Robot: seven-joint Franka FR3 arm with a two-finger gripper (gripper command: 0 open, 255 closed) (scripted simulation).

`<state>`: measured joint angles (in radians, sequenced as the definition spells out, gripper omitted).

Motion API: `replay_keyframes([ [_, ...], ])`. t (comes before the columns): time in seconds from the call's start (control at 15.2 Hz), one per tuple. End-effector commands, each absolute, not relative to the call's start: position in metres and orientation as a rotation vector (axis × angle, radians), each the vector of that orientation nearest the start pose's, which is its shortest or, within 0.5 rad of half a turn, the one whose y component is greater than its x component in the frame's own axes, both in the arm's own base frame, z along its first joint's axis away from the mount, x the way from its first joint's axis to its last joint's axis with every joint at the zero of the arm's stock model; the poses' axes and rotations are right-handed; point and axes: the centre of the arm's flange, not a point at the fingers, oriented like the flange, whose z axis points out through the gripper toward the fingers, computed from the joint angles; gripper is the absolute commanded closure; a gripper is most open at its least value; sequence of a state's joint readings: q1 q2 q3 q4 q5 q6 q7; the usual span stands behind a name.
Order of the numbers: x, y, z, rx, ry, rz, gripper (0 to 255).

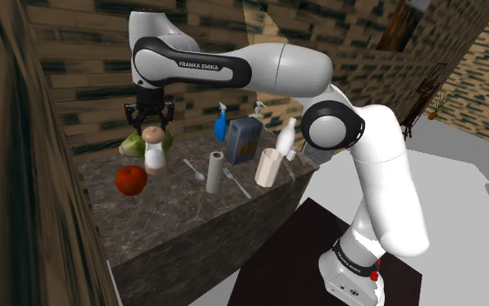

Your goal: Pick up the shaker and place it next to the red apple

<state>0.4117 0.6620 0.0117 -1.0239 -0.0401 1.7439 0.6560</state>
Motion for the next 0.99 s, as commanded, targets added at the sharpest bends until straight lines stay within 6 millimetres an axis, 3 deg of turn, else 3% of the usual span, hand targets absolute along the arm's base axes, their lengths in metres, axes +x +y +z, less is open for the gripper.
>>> replay_keyframes([
  [0.0, 0.68, 0.301, 0.458, -3.117, 0.359, -0.105, 255],
  [0.92, 0.68, 0.301, 0.384, -3.117, 0.359, -0.105, 255],
])
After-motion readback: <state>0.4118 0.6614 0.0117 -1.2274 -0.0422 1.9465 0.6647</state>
